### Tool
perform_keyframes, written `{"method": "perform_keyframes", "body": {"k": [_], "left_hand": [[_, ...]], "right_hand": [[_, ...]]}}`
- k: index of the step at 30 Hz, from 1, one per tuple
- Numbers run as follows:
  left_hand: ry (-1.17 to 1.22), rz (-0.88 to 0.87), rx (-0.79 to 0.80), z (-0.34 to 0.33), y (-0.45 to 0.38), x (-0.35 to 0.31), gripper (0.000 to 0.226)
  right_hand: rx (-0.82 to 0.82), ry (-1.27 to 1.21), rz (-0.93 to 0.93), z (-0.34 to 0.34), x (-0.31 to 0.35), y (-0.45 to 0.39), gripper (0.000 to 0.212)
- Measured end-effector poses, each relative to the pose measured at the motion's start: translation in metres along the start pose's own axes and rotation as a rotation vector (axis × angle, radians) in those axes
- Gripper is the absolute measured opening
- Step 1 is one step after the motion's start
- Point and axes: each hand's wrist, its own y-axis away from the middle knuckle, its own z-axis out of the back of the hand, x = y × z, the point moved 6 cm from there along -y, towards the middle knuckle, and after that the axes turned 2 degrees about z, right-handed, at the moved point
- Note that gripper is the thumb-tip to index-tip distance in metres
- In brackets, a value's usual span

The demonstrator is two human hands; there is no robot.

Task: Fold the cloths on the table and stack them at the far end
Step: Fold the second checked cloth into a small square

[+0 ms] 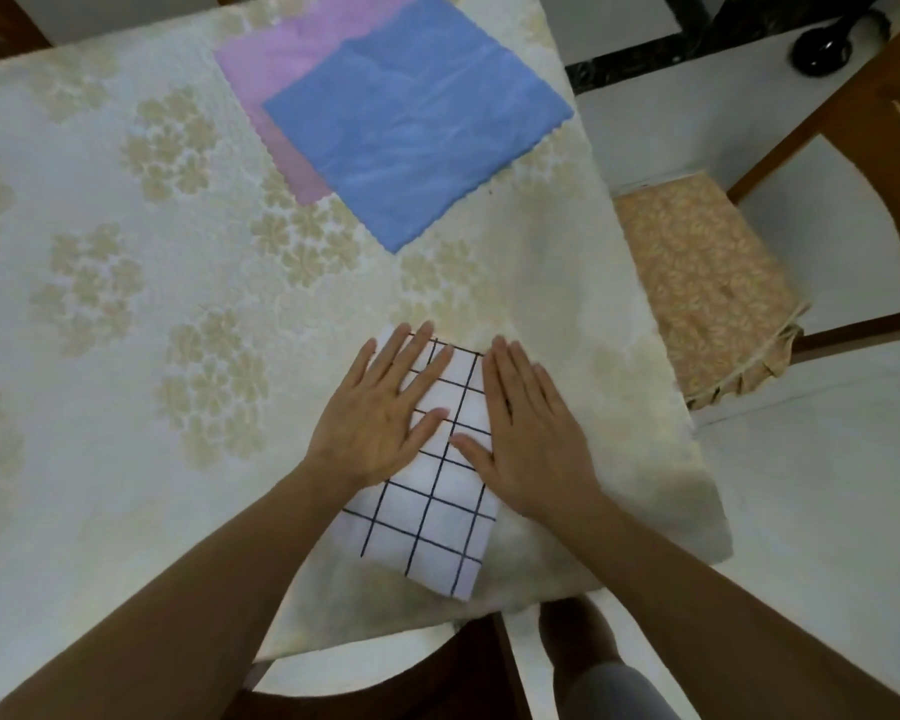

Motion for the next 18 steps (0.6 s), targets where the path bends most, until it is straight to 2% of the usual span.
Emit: {"method": "perform_keyframes", "body": {"k": [5, 11, 18], "left_hand": [[0.006, 0.016, -0.006, 0.001, -0.001, 0.001, 0.068], [-0.011, -0.008, -0.025, 0.002, -0.003, 0.002, 0.069], [-0.006, -0.004, -0.033, 0.003, -0.003, 0.005, 0.071]], "right_hand": [[0.012, -0.002, -0.011, 0.002, -0.005, 0.003, 0.09], [-0.047, -0.076, -0.023, 0.007, 0.023, 0.005, 0.093], [-0.019, -0.038, -0.024, 0.0, 0.026, 0.008, 0.094]]}}
